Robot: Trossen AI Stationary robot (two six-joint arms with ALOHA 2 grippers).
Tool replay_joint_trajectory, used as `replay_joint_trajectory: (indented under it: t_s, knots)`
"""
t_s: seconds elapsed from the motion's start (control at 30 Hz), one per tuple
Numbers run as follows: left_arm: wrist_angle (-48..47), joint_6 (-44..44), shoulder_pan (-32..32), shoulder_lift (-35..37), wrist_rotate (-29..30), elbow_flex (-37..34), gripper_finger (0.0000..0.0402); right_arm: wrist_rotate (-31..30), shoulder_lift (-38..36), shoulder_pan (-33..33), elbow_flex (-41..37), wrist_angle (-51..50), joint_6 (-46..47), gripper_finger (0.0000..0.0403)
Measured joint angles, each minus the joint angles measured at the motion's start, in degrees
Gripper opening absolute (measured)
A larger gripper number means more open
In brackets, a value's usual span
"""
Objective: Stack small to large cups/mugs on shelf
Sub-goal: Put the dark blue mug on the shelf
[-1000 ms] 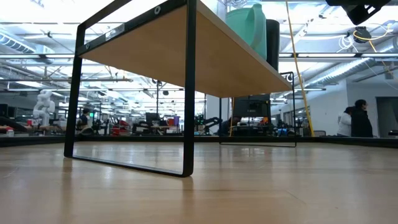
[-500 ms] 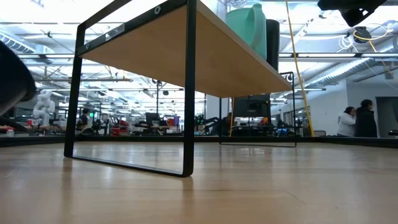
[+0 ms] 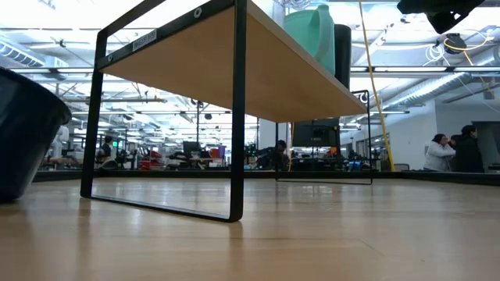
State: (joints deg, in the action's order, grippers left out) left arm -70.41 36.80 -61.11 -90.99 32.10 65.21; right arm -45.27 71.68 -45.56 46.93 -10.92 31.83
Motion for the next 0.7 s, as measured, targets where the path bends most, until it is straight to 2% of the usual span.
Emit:
replay_joint_trajectory:
  t_s: [0.3, 0.7]
  knots:
    - [1.50, 1.67, -0.10, -0.14, -3.95, -0.02, 0.0028, 0.02, 0.00, 0.00, 0.00, 0.00, 0.00, 0.0000]
    - [4.79, -0.29, 1.53, -0.14, -8.27, -0.02, 0.0036, 0.02, 0.00, 0.00, -0.01, 0.00, 0.00, 0.0000]
